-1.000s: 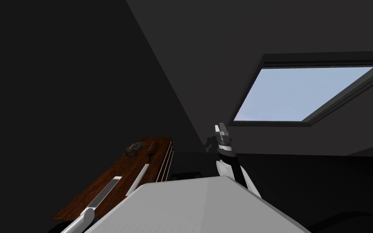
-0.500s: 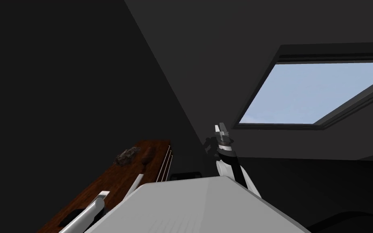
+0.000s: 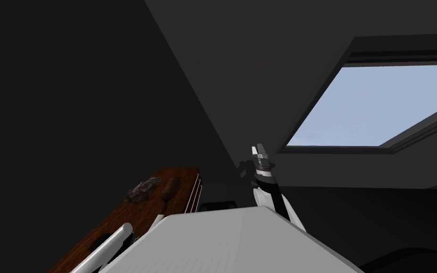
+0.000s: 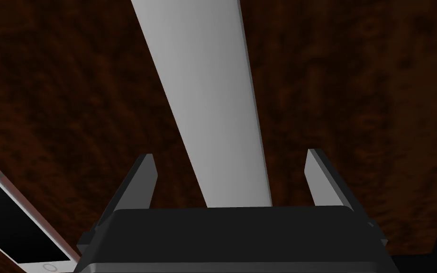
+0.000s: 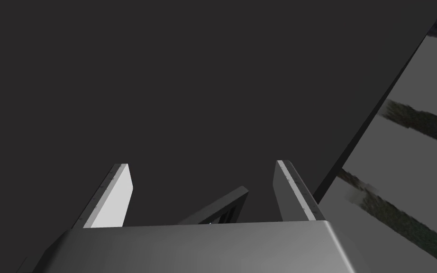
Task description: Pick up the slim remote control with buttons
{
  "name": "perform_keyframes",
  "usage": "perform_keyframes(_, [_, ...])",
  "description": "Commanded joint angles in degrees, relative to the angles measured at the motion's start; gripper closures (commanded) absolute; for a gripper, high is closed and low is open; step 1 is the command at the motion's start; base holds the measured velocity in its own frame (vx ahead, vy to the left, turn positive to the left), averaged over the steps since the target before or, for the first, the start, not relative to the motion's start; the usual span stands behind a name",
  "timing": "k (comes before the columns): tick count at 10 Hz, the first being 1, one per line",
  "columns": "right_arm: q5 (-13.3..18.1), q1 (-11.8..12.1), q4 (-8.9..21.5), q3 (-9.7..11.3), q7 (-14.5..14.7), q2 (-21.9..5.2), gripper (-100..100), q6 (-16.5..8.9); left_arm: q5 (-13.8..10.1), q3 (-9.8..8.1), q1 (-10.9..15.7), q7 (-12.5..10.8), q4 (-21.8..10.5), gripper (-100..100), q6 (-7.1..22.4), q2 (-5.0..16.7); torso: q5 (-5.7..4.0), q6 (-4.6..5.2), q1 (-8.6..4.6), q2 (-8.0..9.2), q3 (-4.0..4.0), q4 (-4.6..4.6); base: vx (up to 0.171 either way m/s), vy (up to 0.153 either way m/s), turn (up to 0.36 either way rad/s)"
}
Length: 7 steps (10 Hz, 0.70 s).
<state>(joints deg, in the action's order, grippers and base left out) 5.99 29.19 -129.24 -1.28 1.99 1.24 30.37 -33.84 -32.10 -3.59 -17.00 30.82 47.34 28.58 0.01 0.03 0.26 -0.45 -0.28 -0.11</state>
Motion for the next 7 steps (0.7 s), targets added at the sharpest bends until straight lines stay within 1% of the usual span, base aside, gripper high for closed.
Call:
perform_keyframes(1, [0.0, 0.0, 0.0, 0.0, 0.0, 0.0, 0, 0.0, 0.66, -0.08, 1.54, 0.2, -1.62, -100, -0.01, -0.41, 0.0, 0.0, 0.0, 0.0, 0.0, 0.0, 0.081, 0.066, -0.008])
perform_keyframes(3, [0.0, -0.01, 0.0, 0.0, 0.0, 0.0, 0, 0.0, 0.55, -0.09, 1.29, 0.11, -1.3, -100, 0.14, -0.35, 0.01, -0.01, 0.04, 0.24, 0.13, 0.04, 0.022, 0.036, -0.007])
perform_keyframes(4, [0.0, -0.01, 0.0, 0.0, 0.0, 0.0, 0, 0.0, 0.54, -0.1, 1.39, 0.23, -1.49, 0, 0.03, -0.33, -0.01, -0.02, -0.07, 0.36, 0.2, 0.07, 0.0, 0.0, 0.0])
perform_keyframes(5, [0.0, -0.01, 0.0, 0.01, 0.0, 0.01, 0, 0.0, 0.93, 0.26, 1.53, 0.22, -2.19, -100, -1.54, -1.4, -0.03, -0.02, -0.14, 0.41, 0.23, 0.08, 0.009, 0.035, 0.045])
perform_keyframes(7, [0.0, -0.01, 0.0, 0.0, 0.0, 0.0, 0, 0.0, 1.44, 0.73, 1.72, 0.22, -3.15, -100, -3.64, -2.82, 0.01, -0.02, 0.03, 0.38, 0.22, 0.08, 0.029, 0.066, 0.039])
